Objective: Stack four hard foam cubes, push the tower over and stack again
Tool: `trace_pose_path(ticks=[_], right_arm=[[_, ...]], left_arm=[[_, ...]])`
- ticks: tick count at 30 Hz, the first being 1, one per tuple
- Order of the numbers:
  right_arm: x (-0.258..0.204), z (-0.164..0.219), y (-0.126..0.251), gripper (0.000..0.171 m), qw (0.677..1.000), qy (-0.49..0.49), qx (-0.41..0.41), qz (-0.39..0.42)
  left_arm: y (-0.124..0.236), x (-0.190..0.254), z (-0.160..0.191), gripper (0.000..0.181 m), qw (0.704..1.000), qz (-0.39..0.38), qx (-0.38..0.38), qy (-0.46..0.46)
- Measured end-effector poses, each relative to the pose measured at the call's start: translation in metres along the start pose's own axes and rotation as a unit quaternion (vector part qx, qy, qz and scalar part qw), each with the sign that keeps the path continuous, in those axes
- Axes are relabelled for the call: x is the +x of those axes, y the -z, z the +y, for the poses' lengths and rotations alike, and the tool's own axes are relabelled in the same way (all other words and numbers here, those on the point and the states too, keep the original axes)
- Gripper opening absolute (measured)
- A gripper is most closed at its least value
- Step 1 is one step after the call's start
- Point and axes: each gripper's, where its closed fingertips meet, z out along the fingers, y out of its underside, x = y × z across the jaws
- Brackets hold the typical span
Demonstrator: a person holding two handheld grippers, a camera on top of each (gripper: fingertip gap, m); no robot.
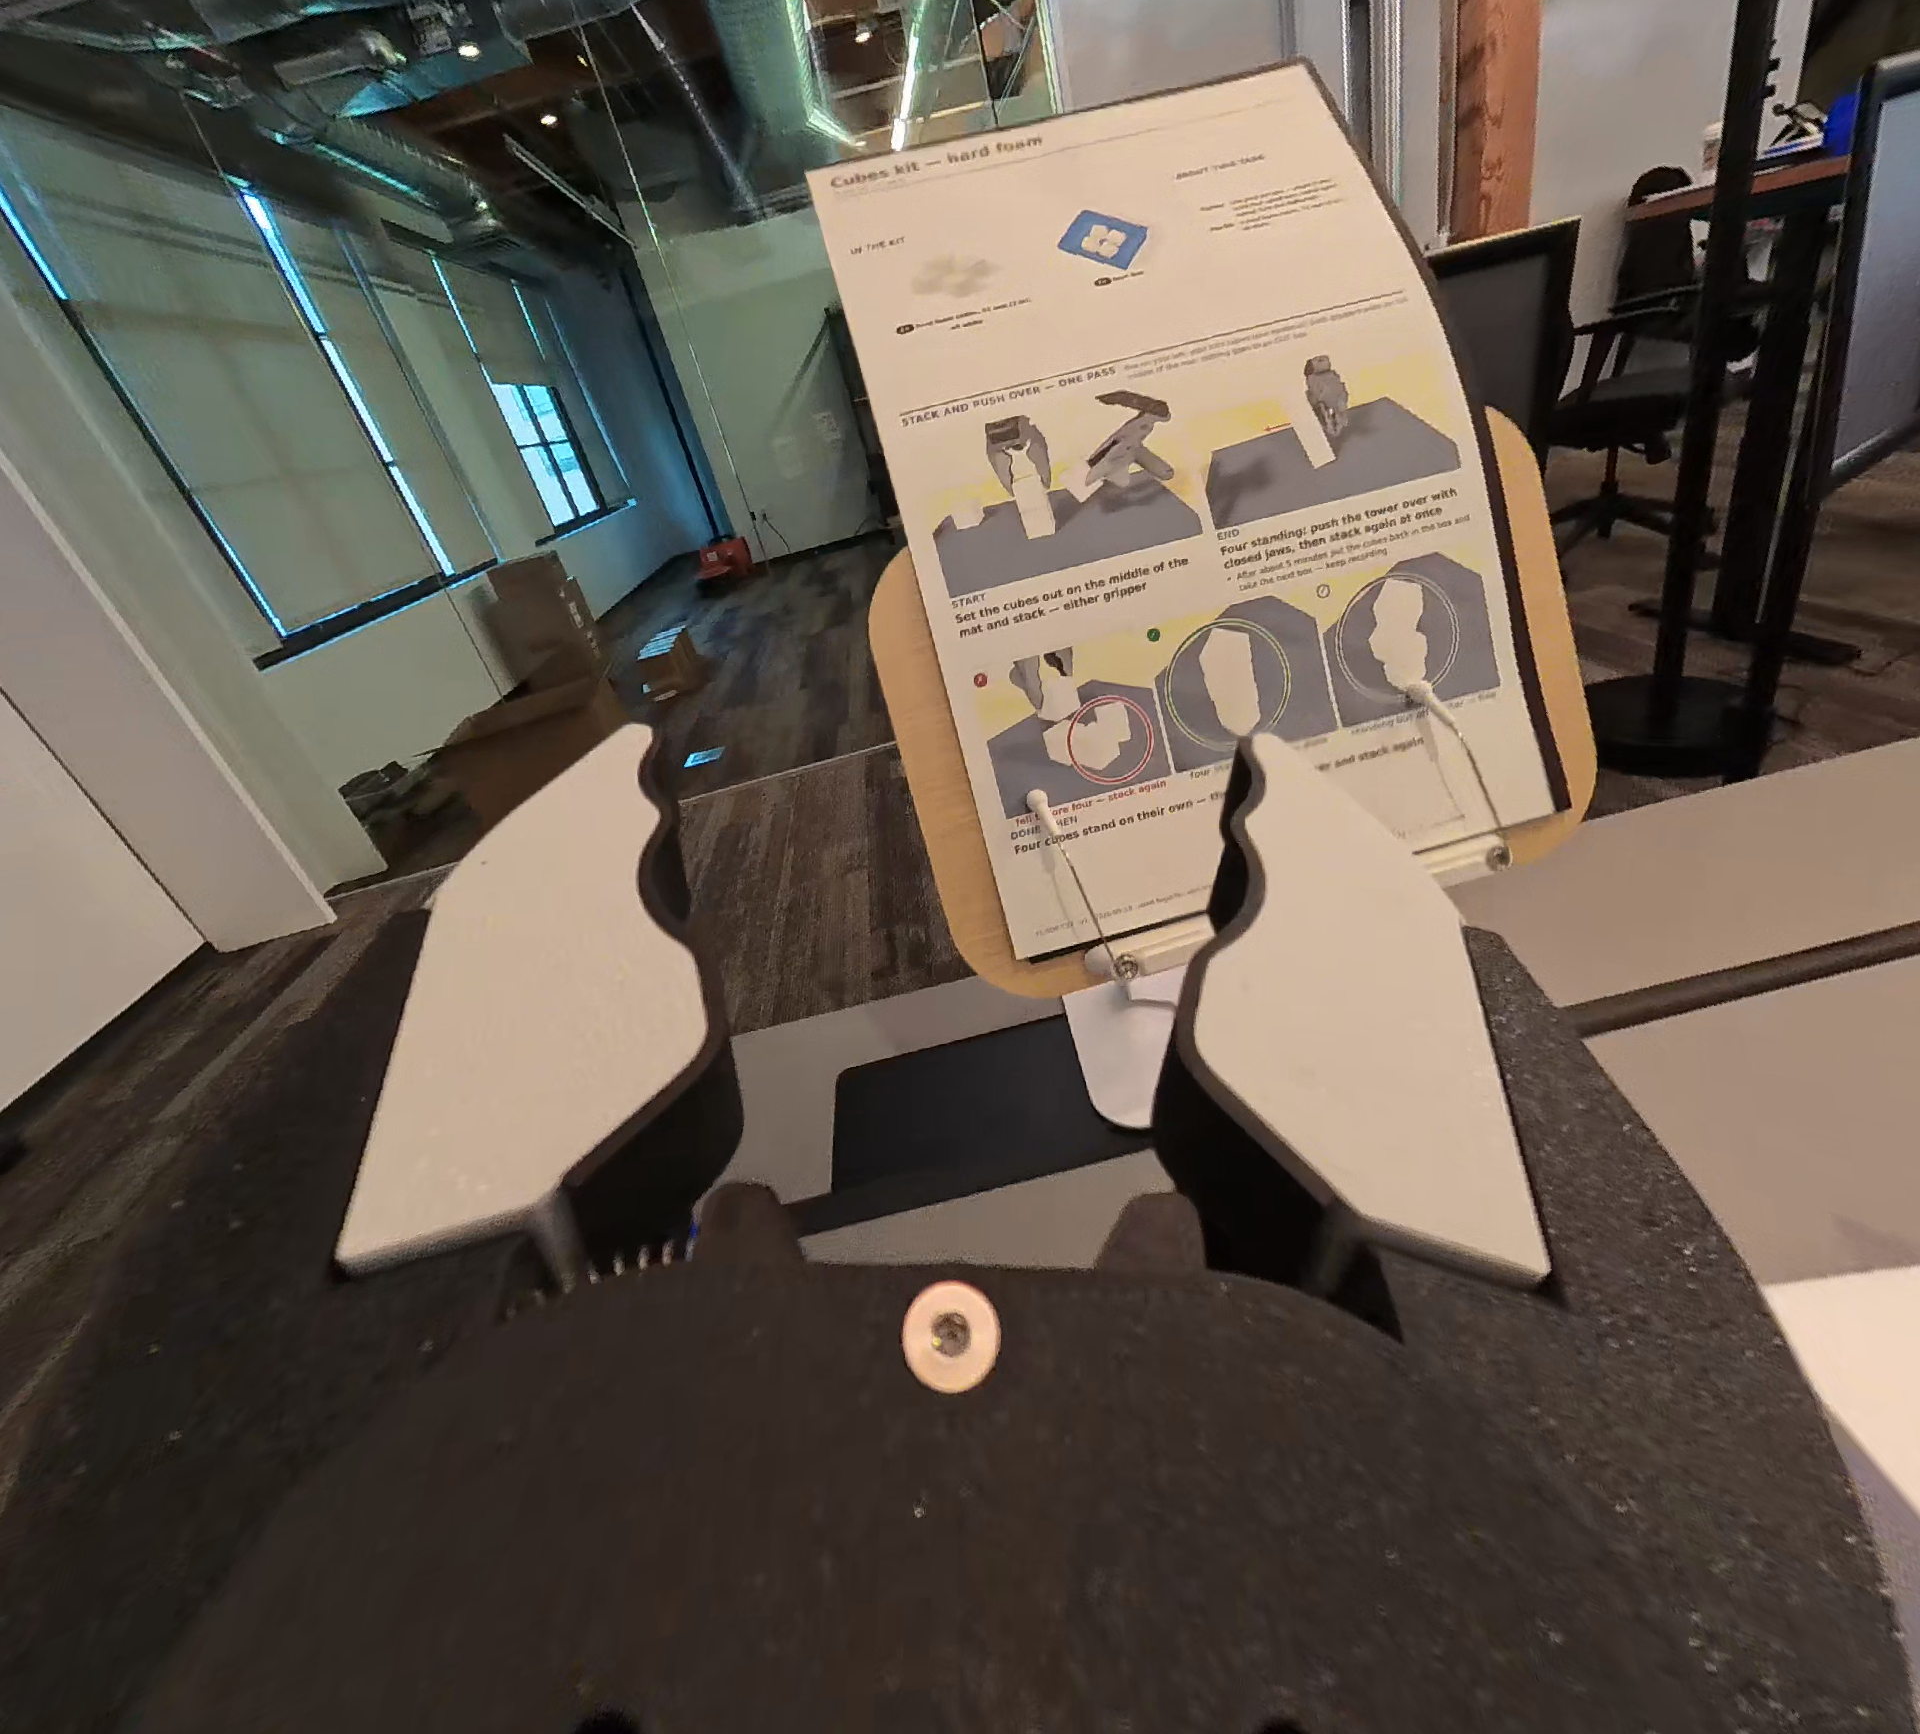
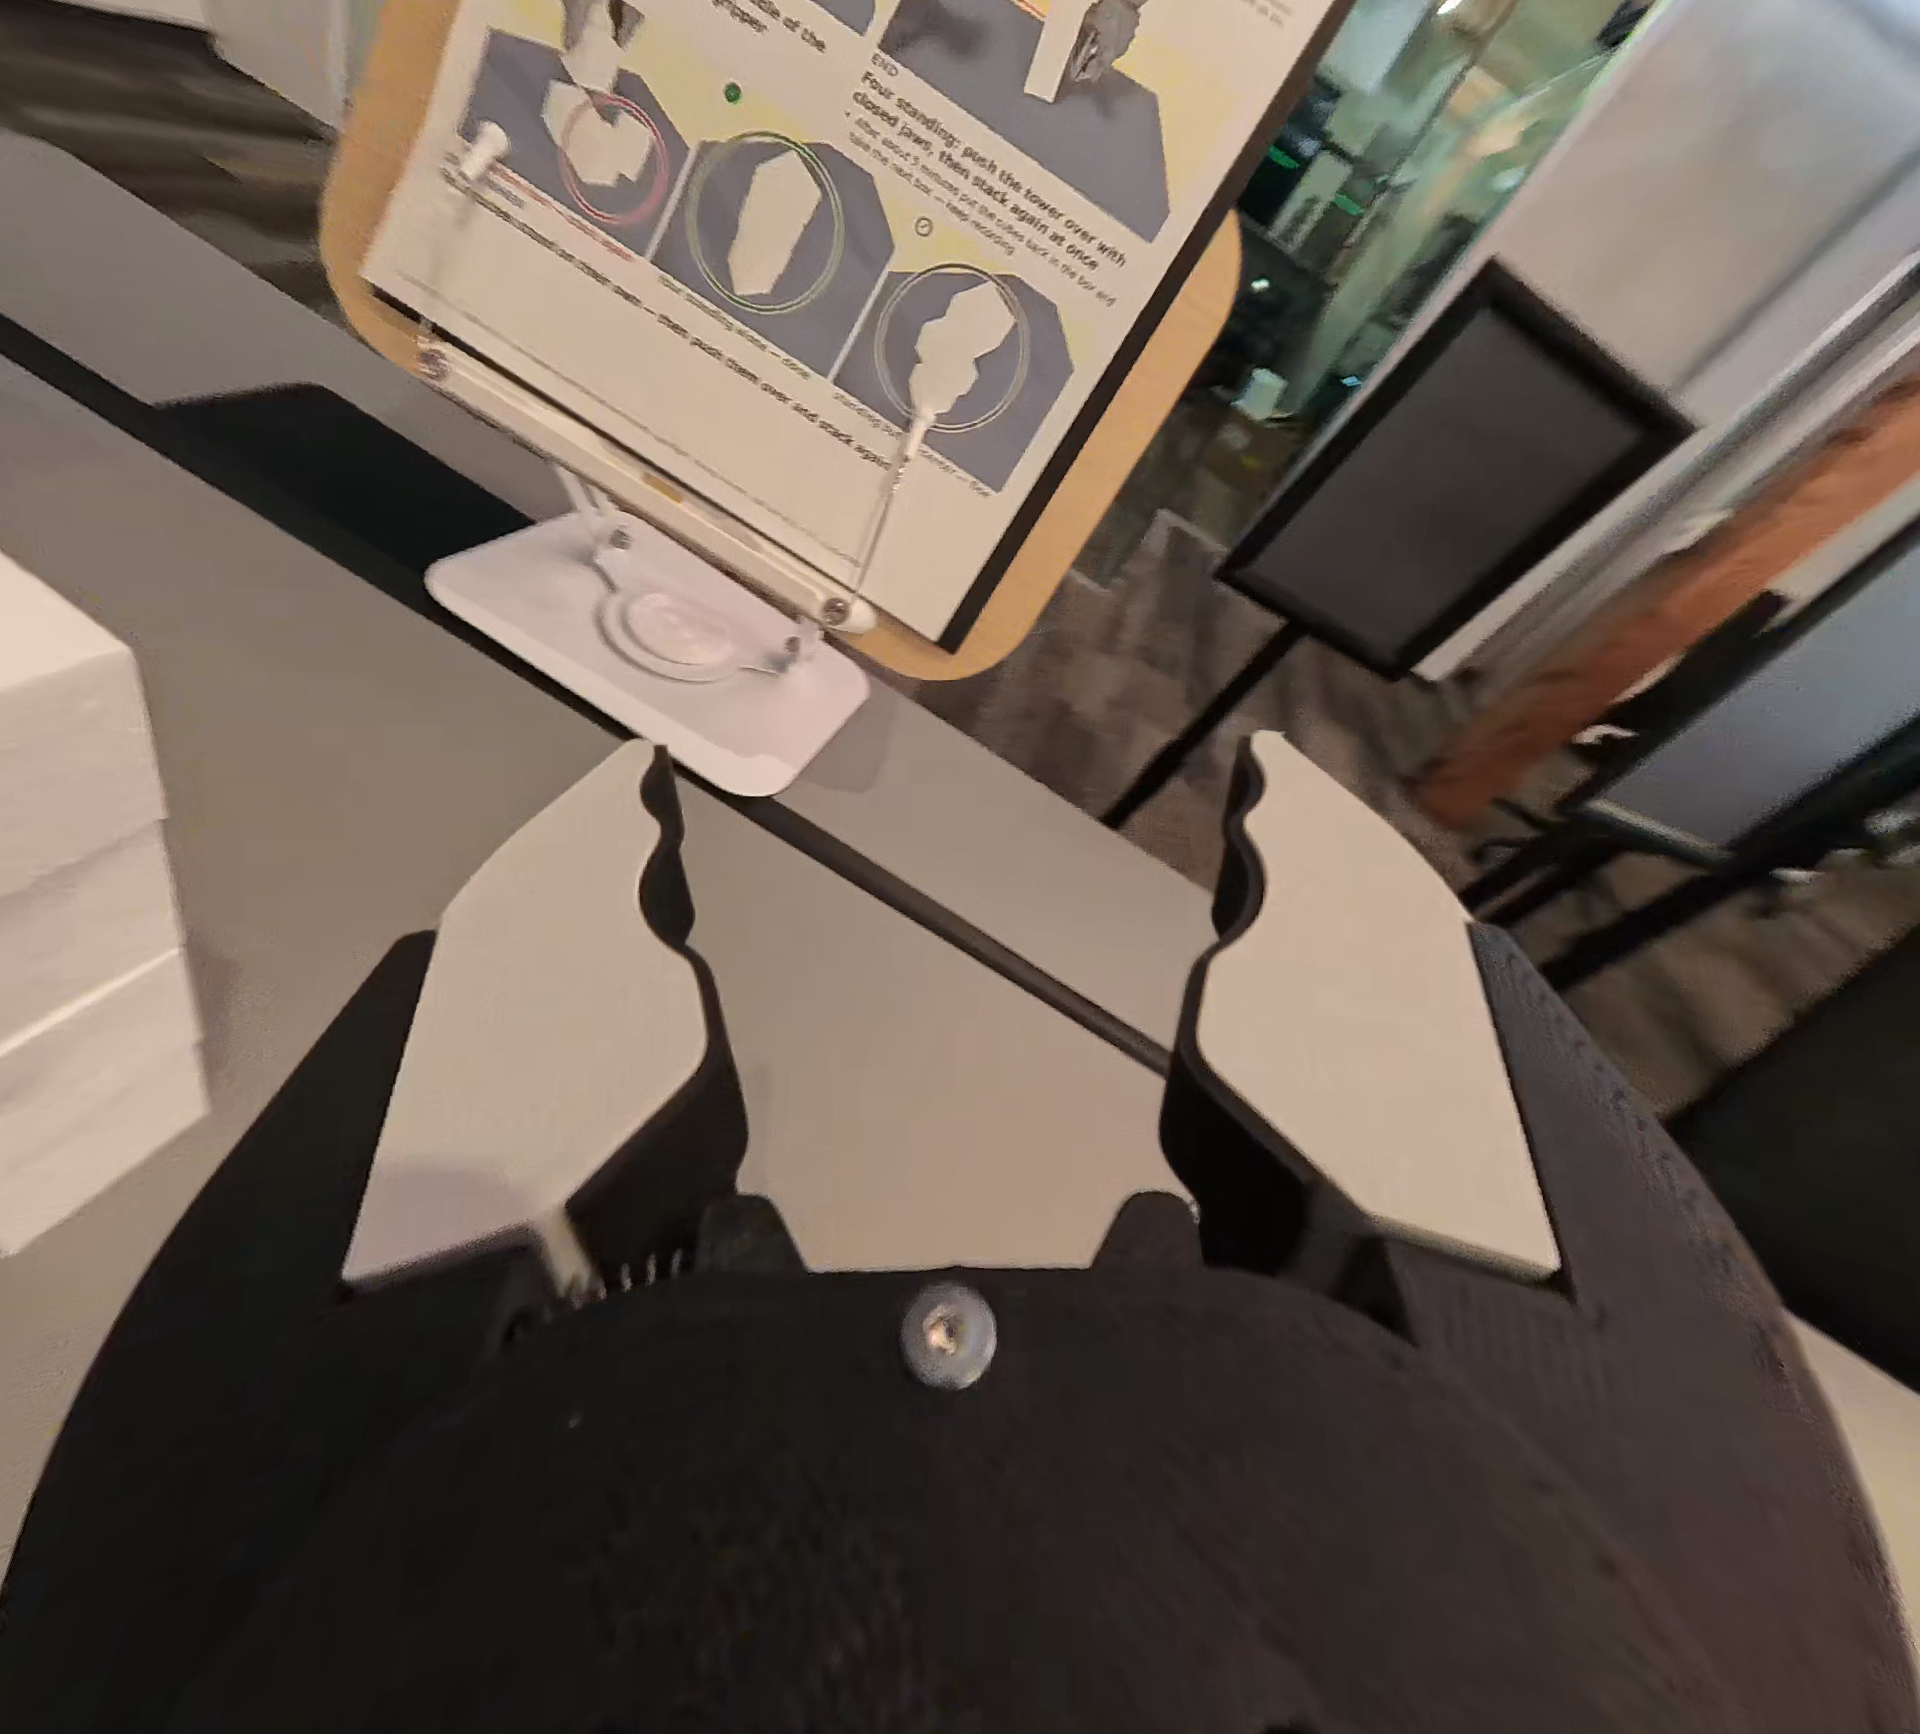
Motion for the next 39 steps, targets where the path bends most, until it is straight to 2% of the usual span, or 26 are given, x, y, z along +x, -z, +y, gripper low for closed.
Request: trace_pose_path(ticks=[3, 9, 12, 13, 14, 16, 19, 21, 25, 29, 33, 37, 39], right_arm=[[-0.004, -0.001, -0.002, 0.101, 0.999, 0.029, -0.006, 0.033], [-0.007, 0.010, -0.007, 0.100, 0.998, 0.040, -0.037, 0.042], [-0.009, 0.015, -0.010, 0.100, 0.998, 0.036, -0.044, 0.032], [-0.010, 0.017, -0.012, 0.100, 0.998, 0.031, -0.044, 0.026], [-0.011, 0.018, -0.013, 0.100, 0.999, 0.025, -0.043, 0.015], [-0.016, 0.020, -0.015, 0.098, 0.999, 0.005, -0.035, -0.023], [-0.018, 0.018, -0.015, 0.098, 0.996, -0.039, -0.013, -0.078], [-0.016, 0.017, -0.013, 0.098, 0.992, -0.063, 0.001, -0.106], [-0.007, 0.015, -0.009, 0.096, 0.984, -0.110, 0.027, -0.141], [0.005, 0.015, -0.004, 0.089, 0.975, -0.148, 0.057, -0.157], [0.018, 0.020, -0.001, 0.082, 0.975, -0.154, 0.050, -0.151], [0.027, 0.024, 0.004, 0.080, 0.975, -0.158, 0.049, -0.146], [0.029, 0.021, 0.007, 0.079, 0.973, -0.164, 0.055, -0.151]], left_arm=[[0.005, -0.002, 0.014, 0.099, 1.000, 0.005, -0.015, 0.003], [0.015, 0.007, 0.043, 0.094, 0.999, 0.032, -0.035, -0.007], [0.015, 0.020, 0.056, 0.084, 0.996, 0.078, -0.047, -0.011], [0.015, 0.031, 0.059, 0.078, 0.991, 0.120, -0.050, -0.006], [0.016, 0.046, 0.064, 0.072, 0.982, 0.180, -0.057, 0.008], [0.023, 0.075, 0.075, 0.069, 0.947, 0.306, -0.070, 0.062], [0.038, 0.095, 0.087, 0.071, 0.887, 0.432, -0.062, 0.149], [0.052, 0.100, 0.099, 0.069, 0.854, 0.492, -0.035, 0.168], [0.047, 0.108, 0.146, 0.072, 0.854, 0.500, -0.077, 0.124], [0.054, 0.105, 0.122, 0.062, 0.839, 0.516, -0.033, 0.172], [0.057, 0.080, 0.091, 0.061, 0.866, 0.479, 0.000, 0.143], [0.056, 0.049, 0.091, 0.053, 0.904, 0.413, -0.038, 0.098], [0.057, 0.038, 0.095, 0.048, 0.911, 0.397, -0.068, 0.088]])
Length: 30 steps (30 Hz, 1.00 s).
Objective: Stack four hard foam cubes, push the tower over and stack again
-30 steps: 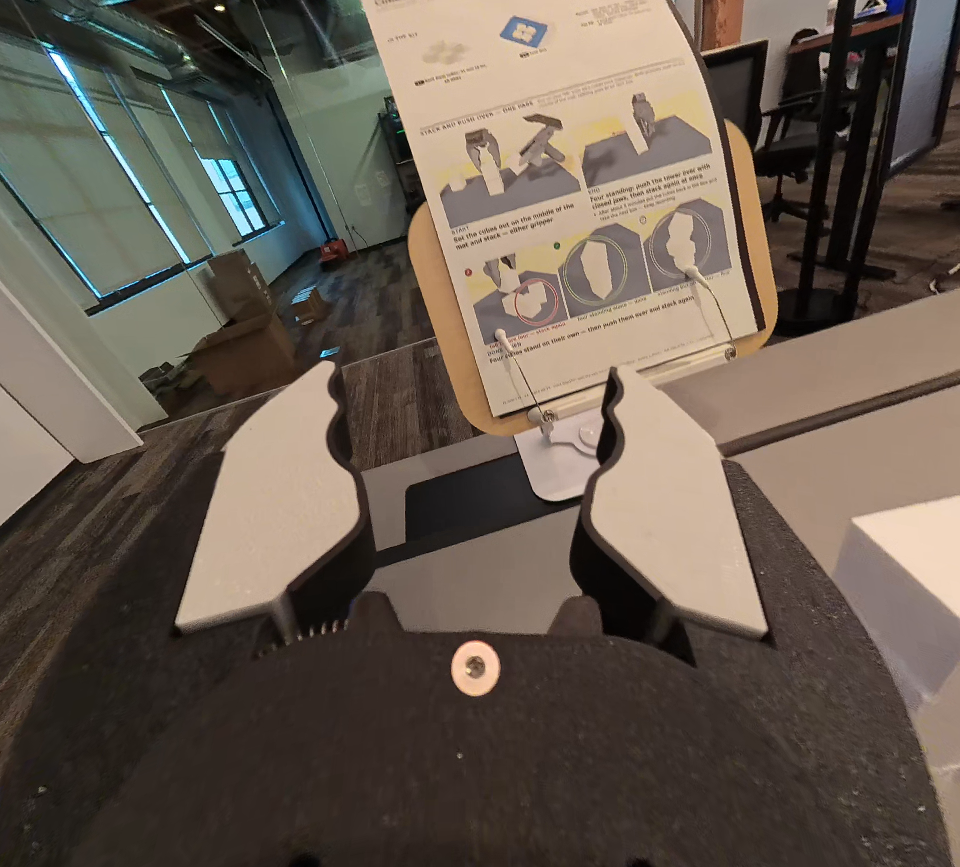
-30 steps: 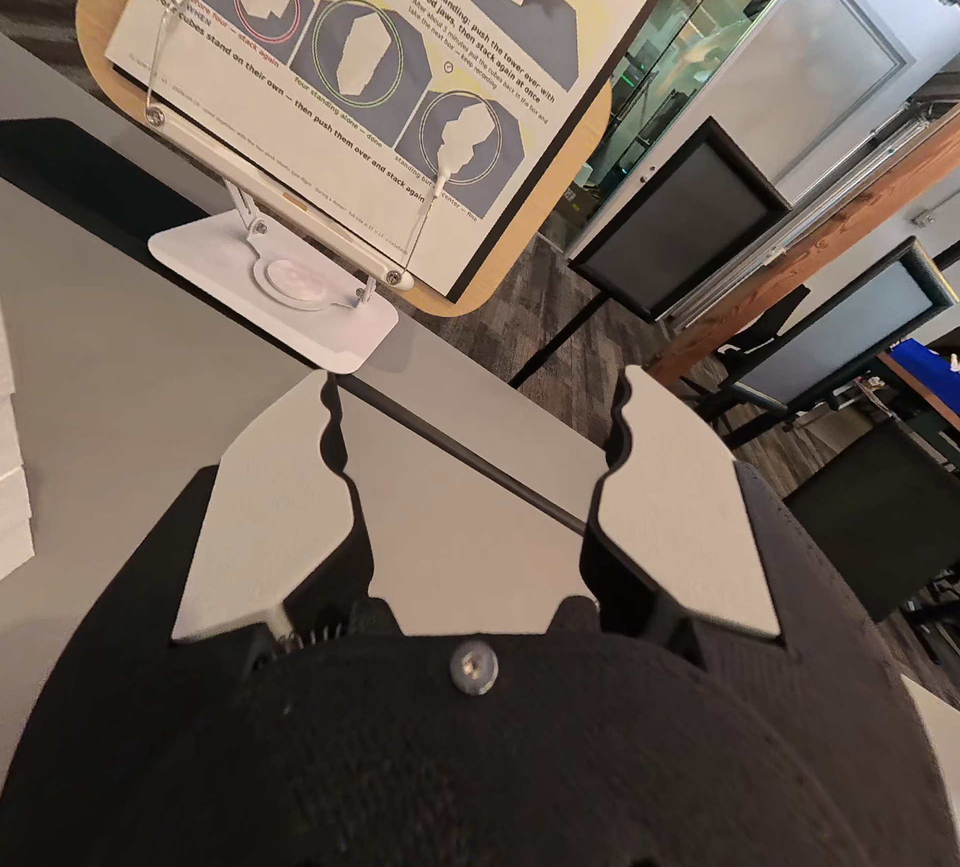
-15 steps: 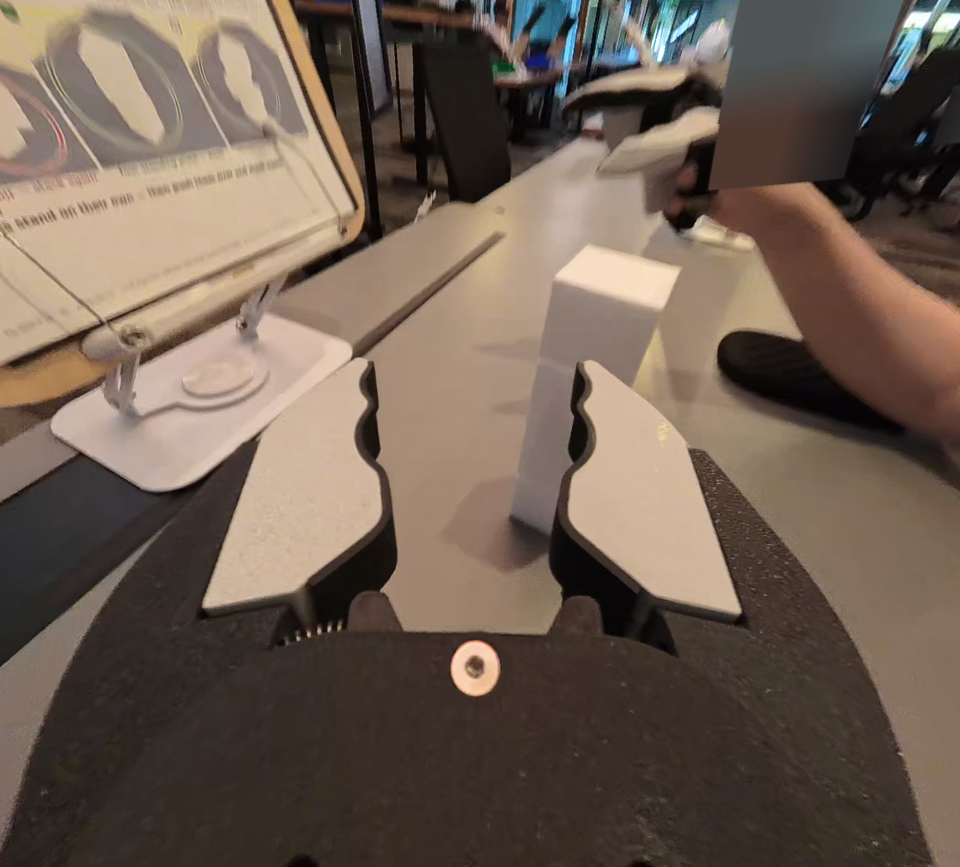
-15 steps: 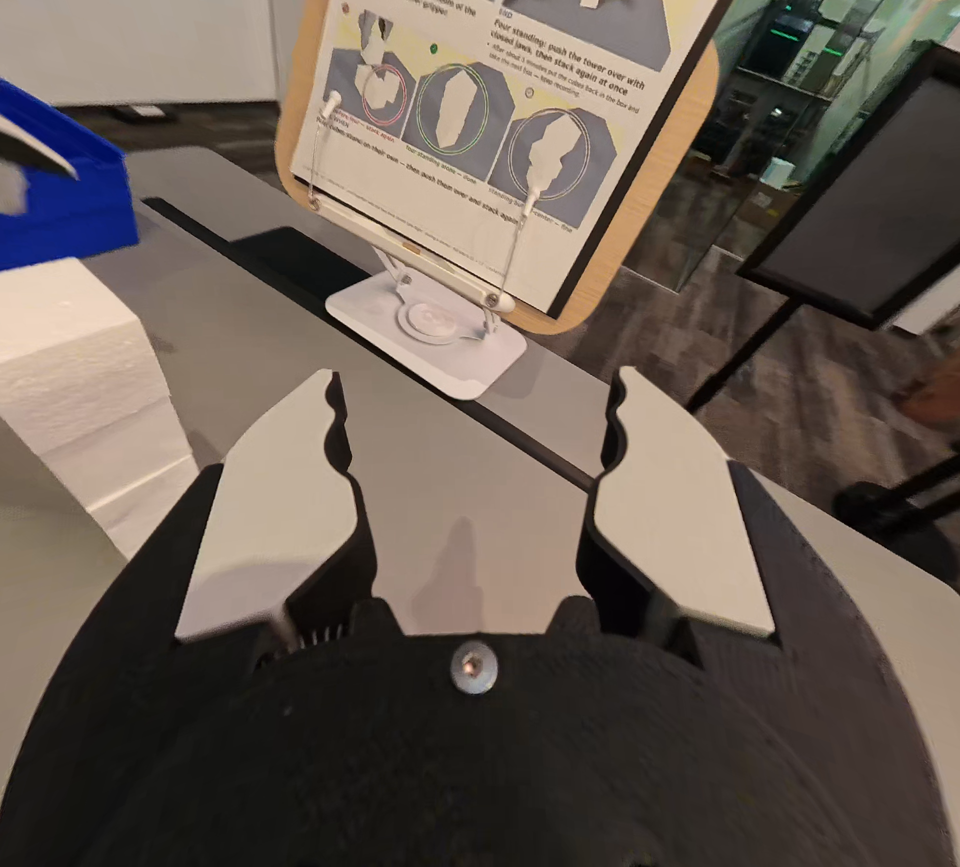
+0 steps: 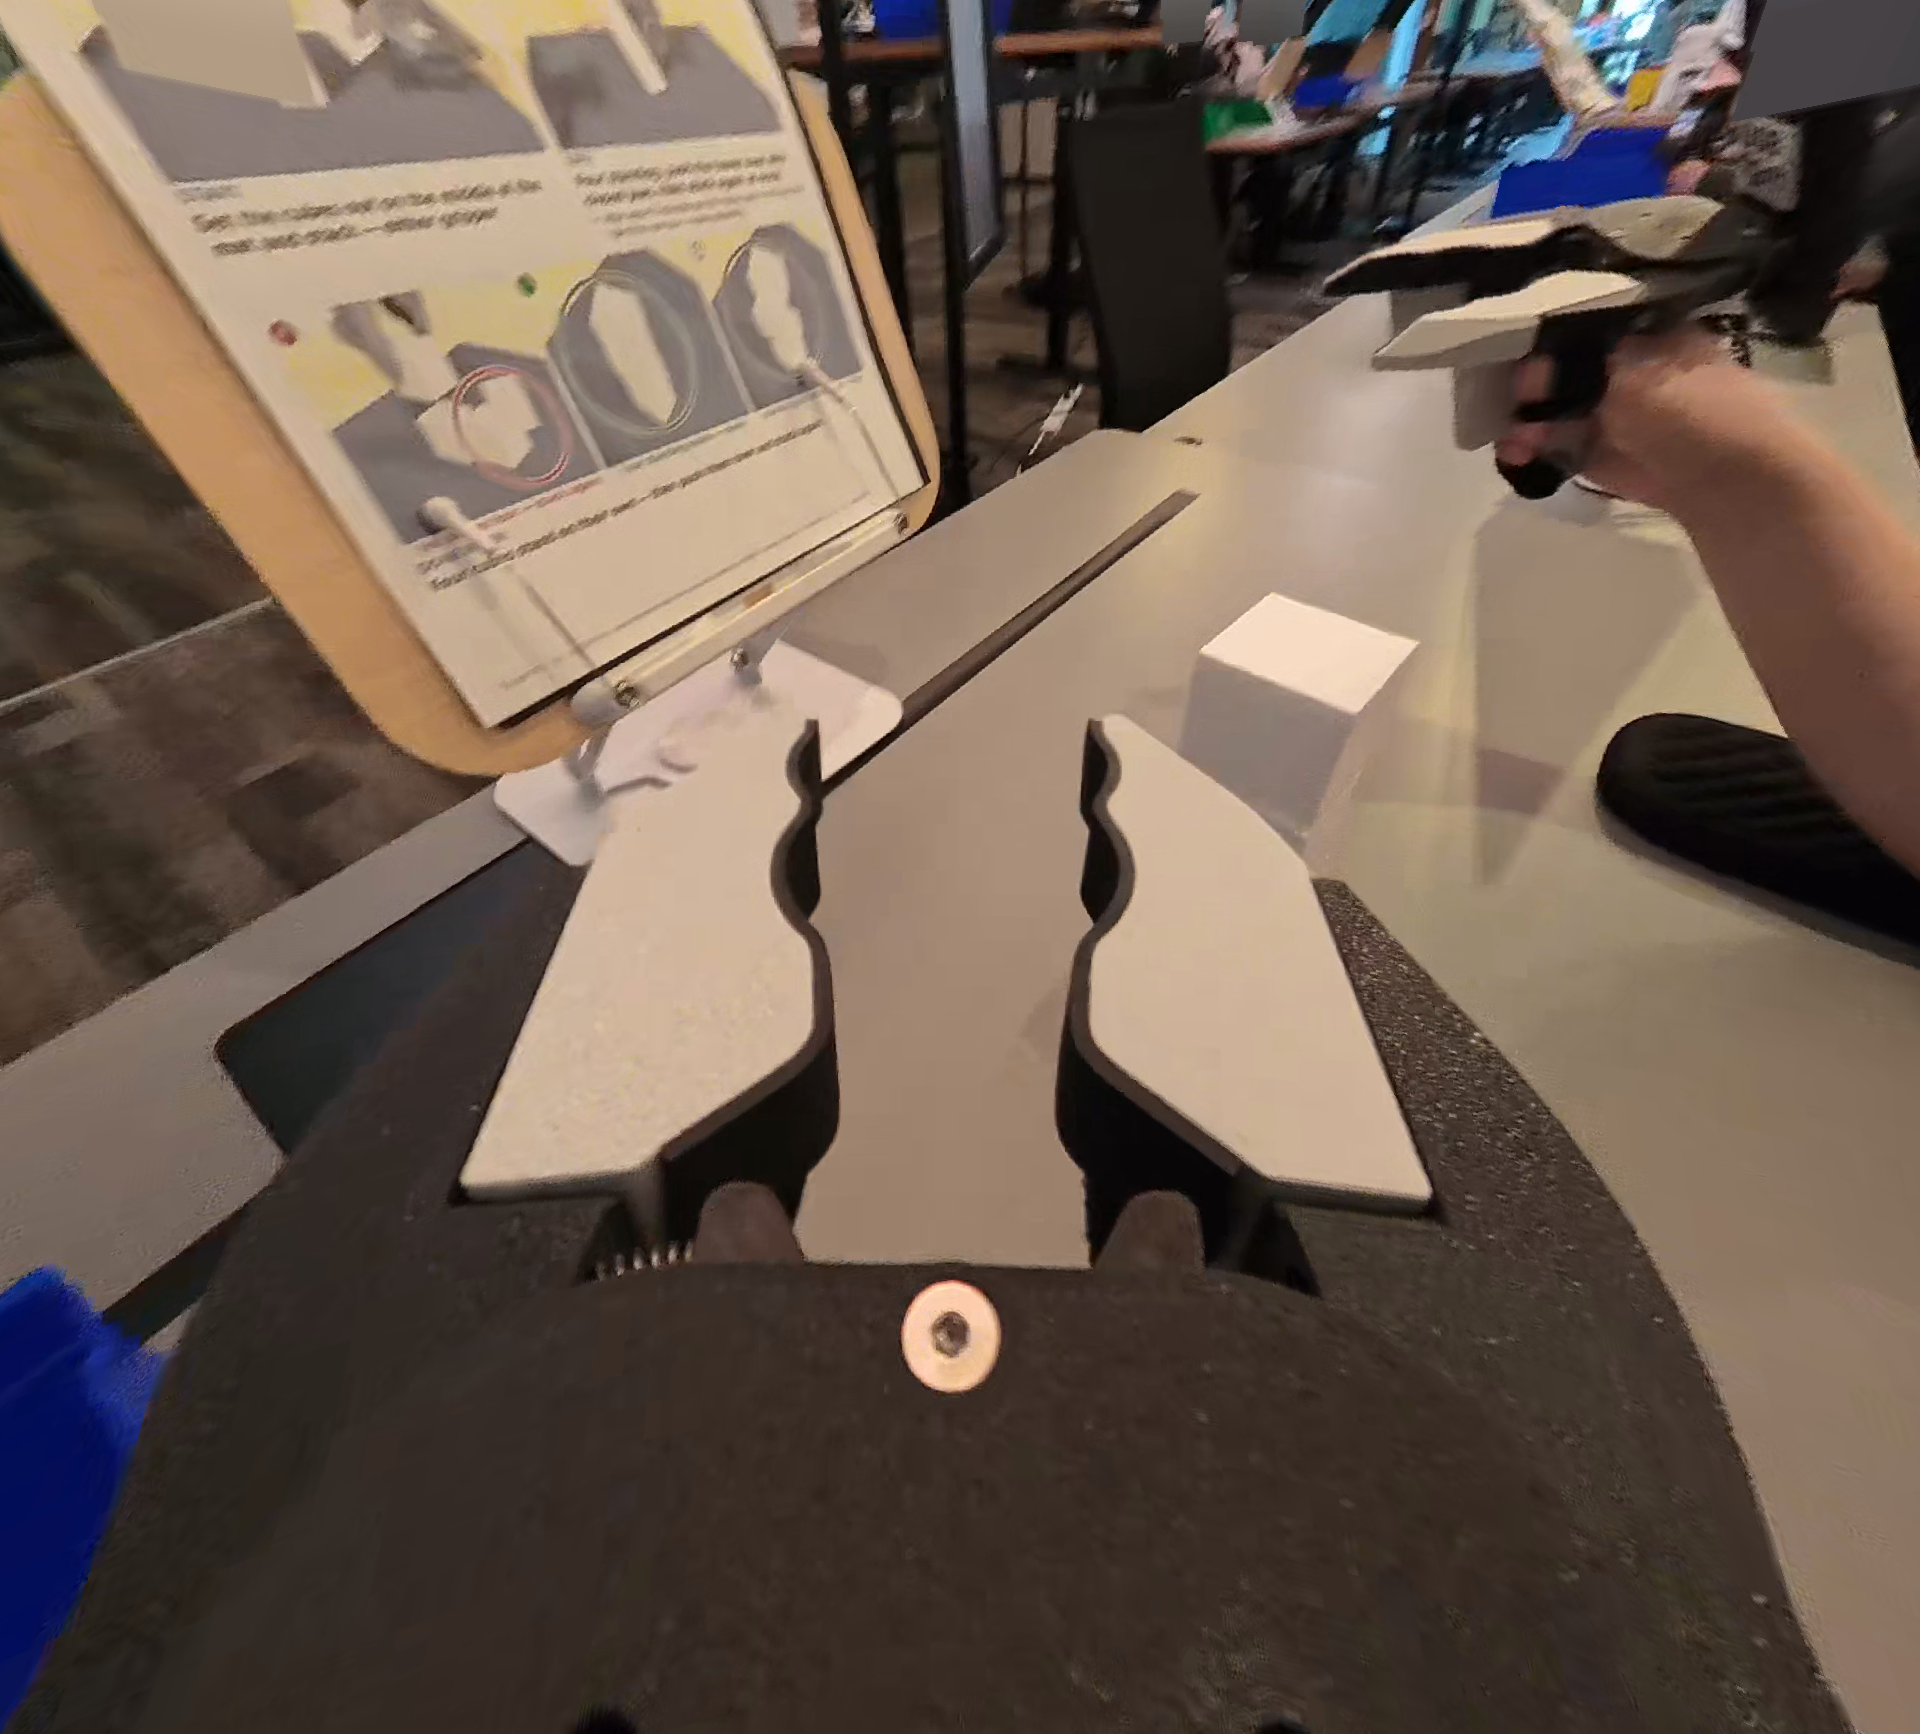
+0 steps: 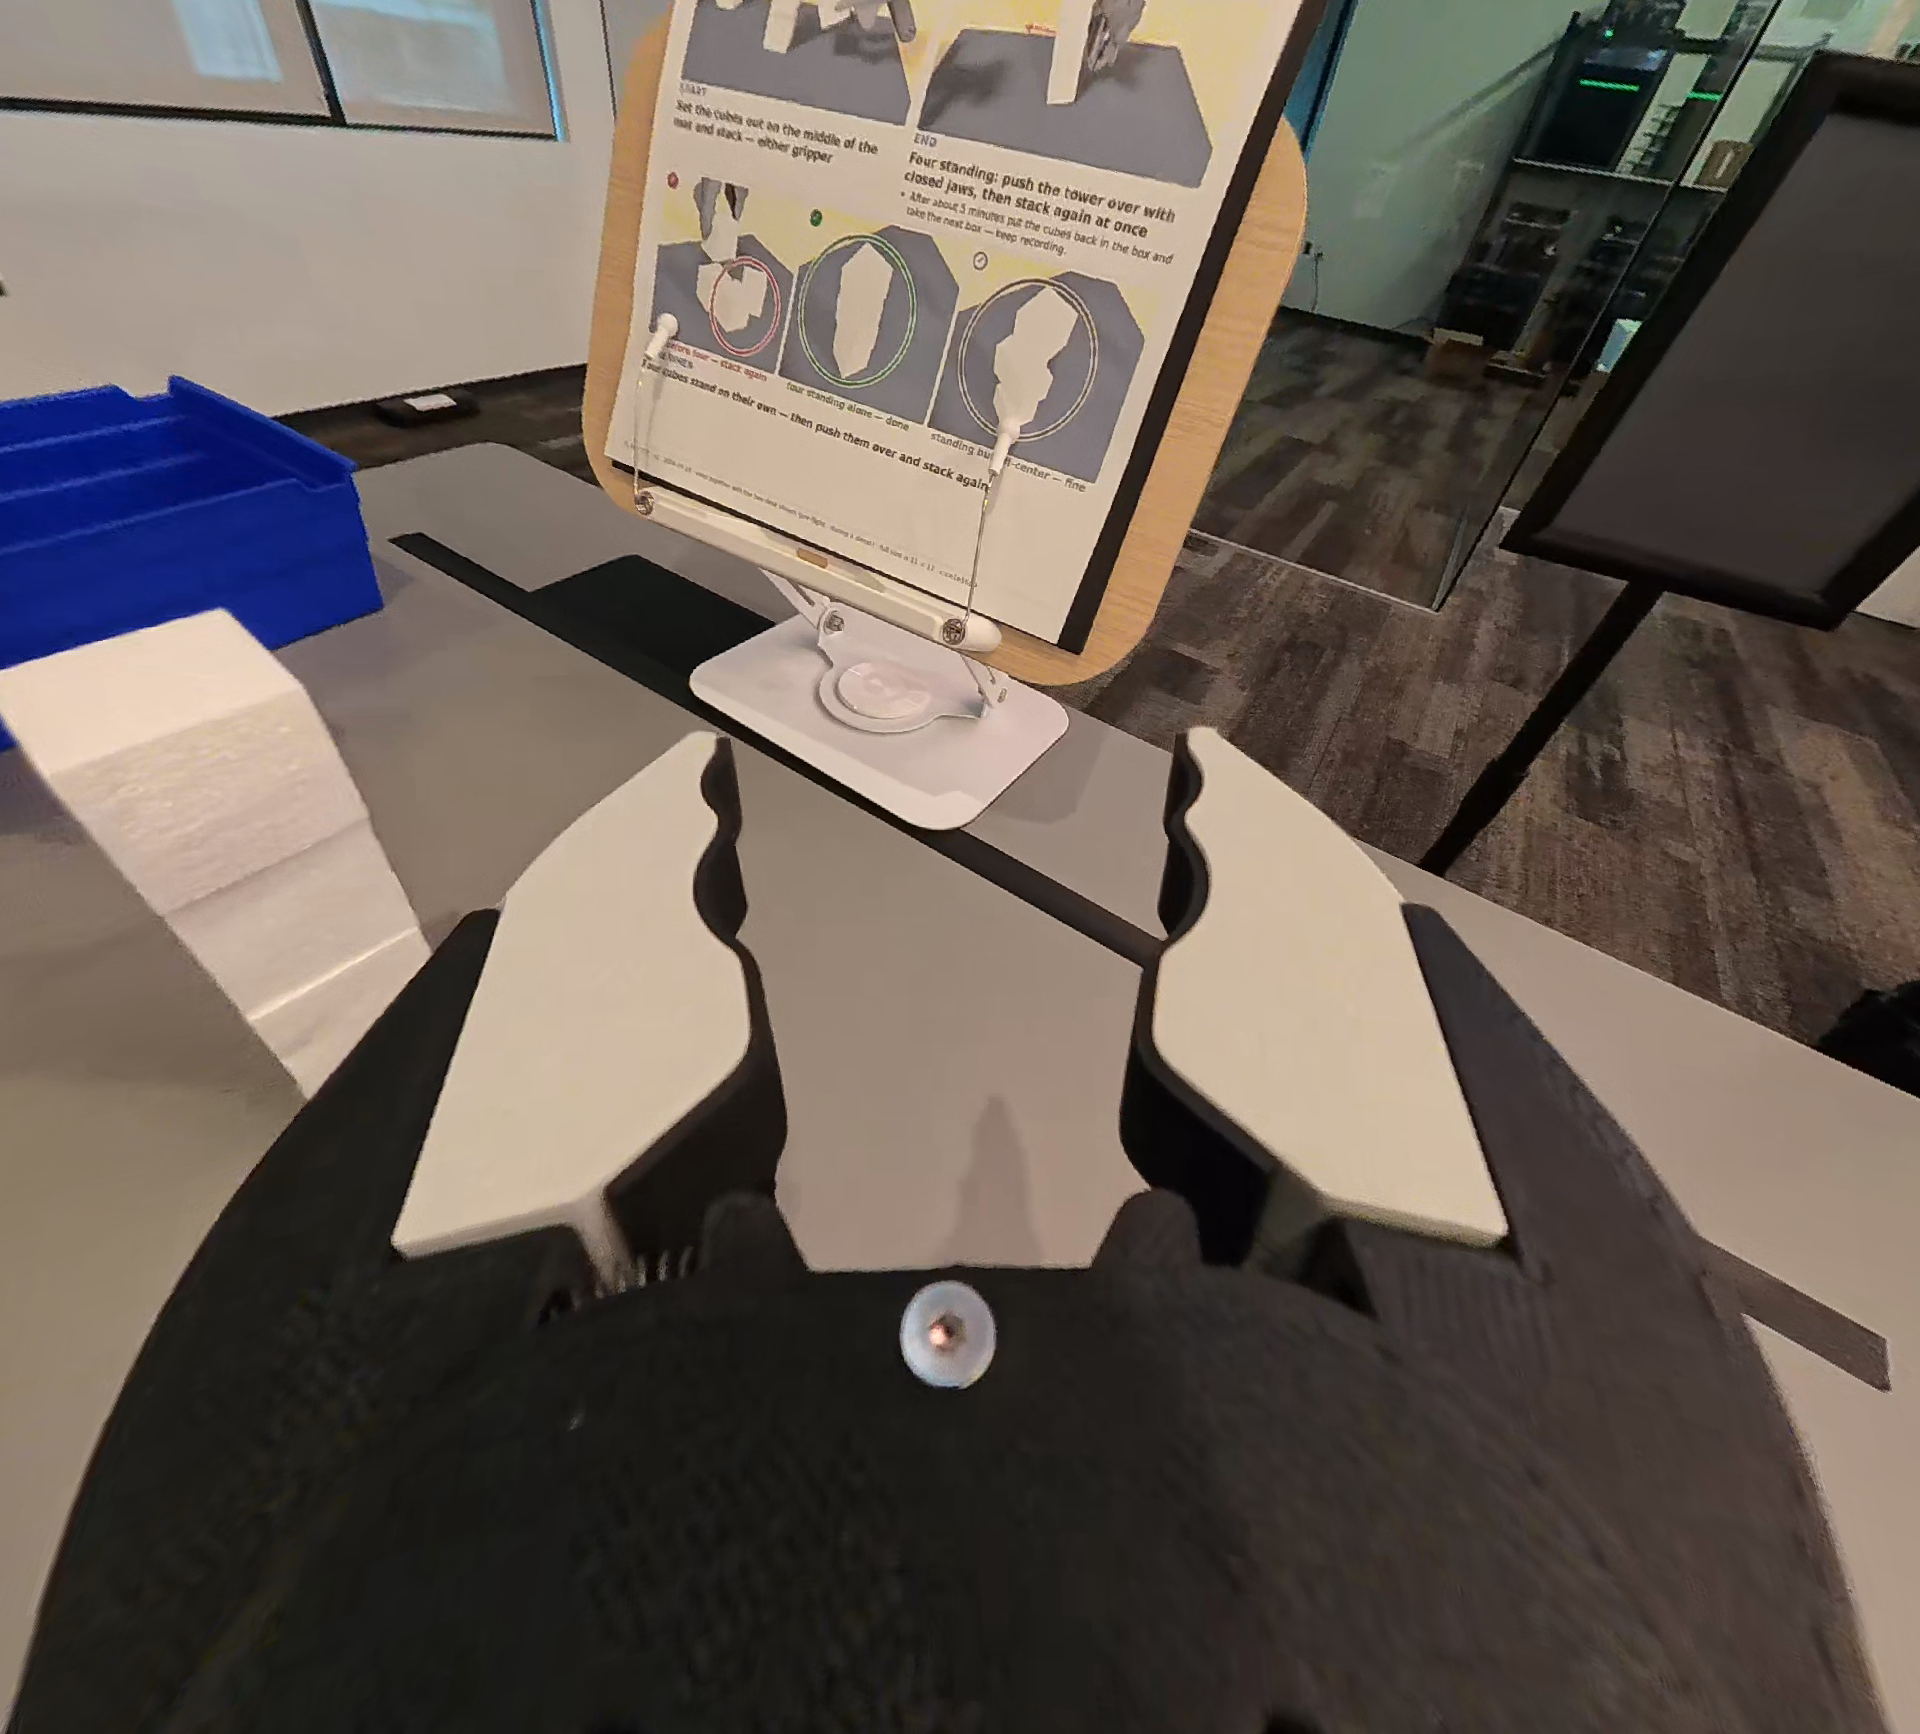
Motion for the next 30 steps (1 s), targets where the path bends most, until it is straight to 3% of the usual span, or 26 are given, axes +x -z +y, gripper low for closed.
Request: trace_pose_path(ticks=[3, 7, 15, 18, 30], right_arm=[[0.000, -0.004, 0.006, 0.079, 1.000, 0.004, 0.005, -0.001], [-0.002, -0.005, 0.008, 0.078, 1.000, 0.012, 0.000, -0.007], [-0.008, 0.001, 0.004, 0.078, 0.999, 0.028, -0.020, -0.016], [-0.009, 0.000, 0.004, 0.078, 0.999, 0.034, -0.020, -0.016], [-0.011, 0.012, -0.003, 0.077, 0.998, 0.033, -0.042, -0.034]], left_arm=[[0.011, -0.006, -0.012, 0.044, 0.999, -0.016, 0.032, 0.017], [0.020, -0.002, -0.025, 0.032, 0.995, 0.023, 0.079, 0.051], [0.014, 0.001, -0.020, 0.024, 0.997, 0.020, 0.070, 0.032], [0.008, 0.009, -0.017, 0.001, 0.997, 0.037, 0.062, 0.026], [-0.002, 0.033, -0.018, 0.000, 0.993, 0.090, 0.063, 0.041]])
